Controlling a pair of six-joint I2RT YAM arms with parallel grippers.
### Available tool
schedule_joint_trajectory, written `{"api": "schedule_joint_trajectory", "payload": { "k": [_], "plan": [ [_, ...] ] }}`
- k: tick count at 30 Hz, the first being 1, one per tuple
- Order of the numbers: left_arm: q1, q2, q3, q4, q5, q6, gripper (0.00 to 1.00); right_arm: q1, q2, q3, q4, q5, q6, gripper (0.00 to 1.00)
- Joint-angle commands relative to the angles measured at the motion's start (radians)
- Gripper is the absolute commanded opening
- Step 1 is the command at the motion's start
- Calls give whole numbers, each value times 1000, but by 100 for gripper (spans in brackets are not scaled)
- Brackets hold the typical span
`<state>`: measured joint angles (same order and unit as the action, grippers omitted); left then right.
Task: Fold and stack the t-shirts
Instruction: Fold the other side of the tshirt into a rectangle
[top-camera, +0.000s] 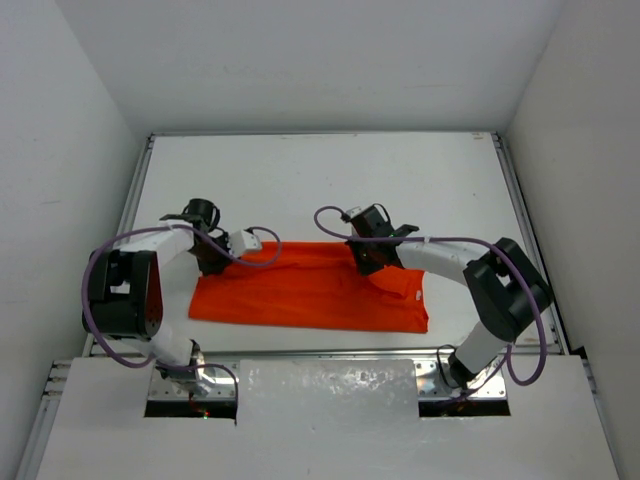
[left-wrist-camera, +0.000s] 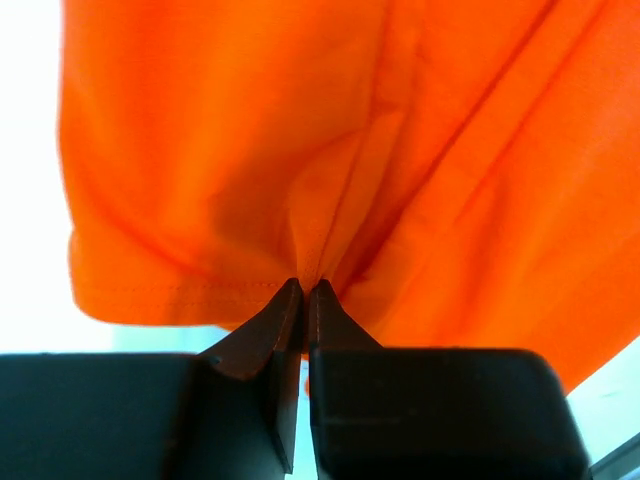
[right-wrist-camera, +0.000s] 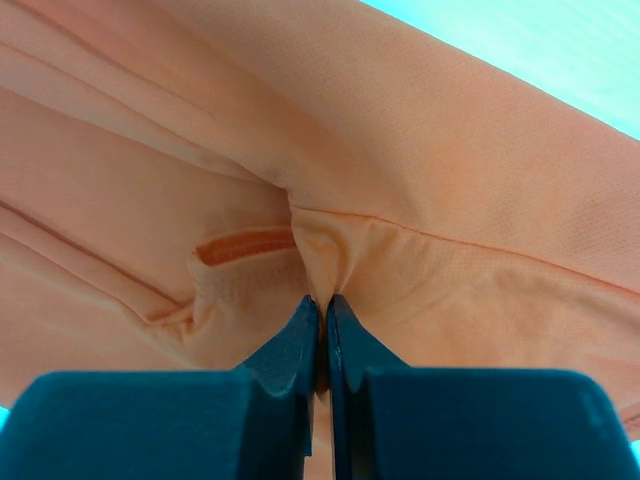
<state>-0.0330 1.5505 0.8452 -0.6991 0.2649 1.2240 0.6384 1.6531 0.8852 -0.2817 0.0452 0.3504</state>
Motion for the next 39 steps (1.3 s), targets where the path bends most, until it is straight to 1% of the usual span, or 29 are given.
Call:
{"api": "schedule_joint_trajectory", "payload": {
  "k": [1, 10, 14, 18, 21, 25, 28, 32, 37, 39],
  "plan": [
    [-8, -12, 61, 42, -3, -41, 1, 3, -41, 41, -30, 10, -65, 4],
    [-4, -18, 106, 13, 17, -40, 0, 3, -67, 34, -60, -60, -137, 0],
    [31, -35, 140, -45, 48, 12, 0, 1, -119, 20, -92, -67, -200, 0],
    [31, -33, 144, -99, 62, 100, 0, 0, -151, 23, -128, -110, -243, 0],
    [31, -32, 134, -97, 63, 103, 0, 0, -145, 23, -145, -151, -255, 0],
    [31, -36, 133, -91, 45, 111, 0, 0, -150, 23, -165, -160, -277, 0],
    [65, -38, 150, -120, 48, 134, 0, -2, -145, 27, -200, -202, -333, 0],
    [67, -35, 152, -171, 74, 187, 0, 0, -116, 32, -209, -261, -343, 0],
    [62, -24, 114, -185, 70, 227, 0, -2, -59, 18, -148, -280, -309, 6],
    [62, -26, 92, -178, 54, 238, 0, -2, -46, 20, -133, -281, -301, 12]
  ]
}}
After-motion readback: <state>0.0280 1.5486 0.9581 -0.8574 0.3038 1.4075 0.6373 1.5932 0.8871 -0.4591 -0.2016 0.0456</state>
